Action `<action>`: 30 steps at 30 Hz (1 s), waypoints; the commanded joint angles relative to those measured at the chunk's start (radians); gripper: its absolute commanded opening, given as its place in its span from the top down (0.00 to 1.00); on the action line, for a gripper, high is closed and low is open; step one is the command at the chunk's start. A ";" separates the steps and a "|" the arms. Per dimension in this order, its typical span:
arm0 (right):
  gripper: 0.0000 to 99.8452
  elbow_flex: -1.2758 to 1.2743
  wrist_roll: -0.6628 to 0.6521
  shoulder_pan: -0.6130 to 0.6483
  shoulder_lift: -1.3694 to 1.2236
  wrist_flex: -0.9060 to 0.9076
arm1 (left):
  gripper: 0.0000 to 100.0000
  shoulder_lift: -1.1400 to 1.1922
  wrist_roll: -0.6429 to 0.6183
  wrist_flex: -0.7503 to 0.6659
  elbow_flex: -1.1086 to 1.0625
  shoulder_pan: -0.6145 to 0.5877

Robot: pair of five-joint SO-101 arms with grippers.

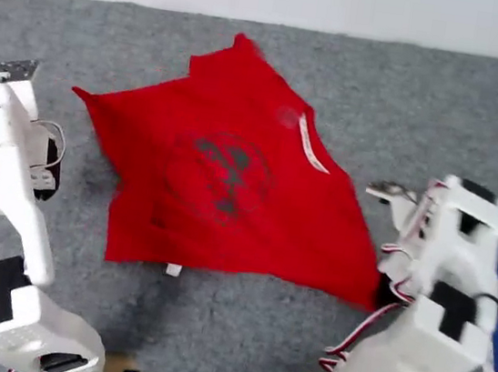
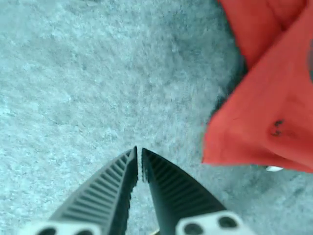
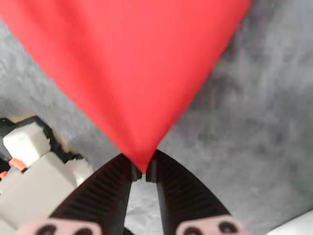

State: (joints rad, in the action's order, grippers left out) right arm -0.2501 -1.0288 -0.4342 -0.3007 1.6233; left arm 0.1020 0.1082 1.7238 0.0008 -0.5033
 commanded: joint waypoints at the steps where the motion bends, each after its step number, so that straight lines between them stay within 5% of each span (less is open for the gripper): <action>1: 0.99 -0.032 -0.055 -0.117 0.073 0.018 | 0.98 -0.046 0.012 0.025 -0.041 0.002; 8: 0.99 -0.044 -0.126 -0.303 0.163 0.044 | 0.98 -0.046 0.012 0.020 -0.061 0.002; 14: 0.99 -0.044 -0.126 -0.298 0.298 0.030 | 0.96 -0.029 0.011 0.021 -0.061 0.051; 23: 0.59 -0.046 0.035 -0.116 0.420 -0.016 | 0.89 0.153 0.005 0.028 -0.054 0.376; 30: 0.54 -0.048 0.057 -0.099 0.418 0.018 | 0.89 0.287 -0.054 -0.032 -0.001 0.552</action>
State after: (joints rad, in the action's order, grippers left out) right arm -0.3007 -0.9812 -0.5401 0.0767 1.6157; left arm 0.3491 0.1082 1.7223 -0.0575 -0.0061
